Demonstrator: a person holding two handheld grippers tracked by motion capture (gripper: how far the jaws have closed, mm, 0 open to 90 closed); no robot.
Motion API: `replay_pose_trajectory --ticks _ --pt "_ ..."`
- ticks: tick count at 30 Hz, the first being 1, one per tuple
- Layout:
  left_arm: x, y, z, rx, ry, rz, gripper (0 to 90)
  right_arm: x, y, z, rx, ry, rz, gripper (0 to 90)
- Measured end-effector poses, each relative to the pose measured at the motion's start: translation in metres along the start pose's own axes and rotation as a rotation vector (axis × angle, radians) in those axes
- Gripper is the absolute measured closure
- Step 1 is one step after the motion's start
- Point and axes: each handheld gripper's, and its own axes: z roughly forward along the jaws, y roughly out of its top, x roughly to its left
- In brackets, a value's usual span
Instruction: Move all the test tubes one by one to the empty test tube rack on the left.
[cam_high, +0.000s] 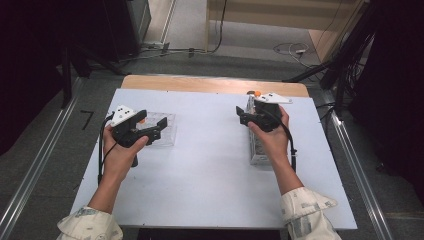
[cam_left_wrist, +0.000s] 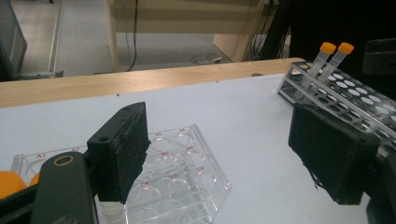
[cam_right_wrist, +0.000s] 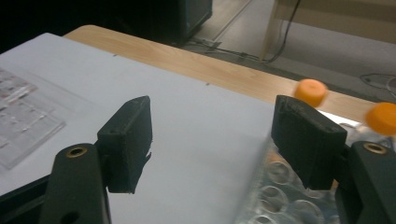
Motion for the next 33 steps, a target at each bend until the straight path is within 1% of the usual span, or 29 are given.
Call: replay_pose_trajectory --ticks 5,8,10,14,18,22,25,29,31,33 --pt "-0.001 0.000 0.000 -0.003 -0.003 0.003 20.0 -0.022 -0.004 -0.006 -0.002 -0.053 0.003 27.9" --pt "-0.002 0.000 0.001 -0.008 -0.005 0.000 18.9 -0.034 -0.007 -0.006 -0.003 -0.089 -0.005 27.5" --pt "-0.003 0.000 0.001 -0.009 -0.008 0.003 18.8 -0.043 -0.009 -0.004 0.002 -0.107 0.003 27.3" --pt "-0.004 0.000 0.001 -0.009 -0.010 0.004 18.5 -0.059 -0.014 0.003 0.021 -0.139 0.032 27.7" --pt "-0.004 0.000 0.001 -0.006 -0.009 0.006 18.5 -0.072 -0.016 0.011 0.046 -0.167 0.044 31.5" --pt "-0.005 0.000 0.002 -0.003 -0.011 0.011 18.5 -0.082 -0.018 0.022 0.069 -0.174 0.052 37.0" --pt "-0.006 0.000 0.003 -0.003 -0.014 0.012 18.5 -0.089 -0.019 0.030 0.070 -0.157 0.063 44.1" --pt "-0.006 -0.001 0.003 0.000 -0.015 0.014 18.5 -0.095 -0.019 0.039 0.085 -0.156 0.056 52.9" --pt "-0.006 -0.001 0.003 0.001 -0.016 0.015 18.6 -0.097 -0.019 0.043 0.105 -0.149 0.057 55.8" --pt "-0.007 -0.001 0.003 0.003 -0.017 0.017 18.5 -0.098 -0.021 0.047 0.108 -0.142 0.055 57.7"
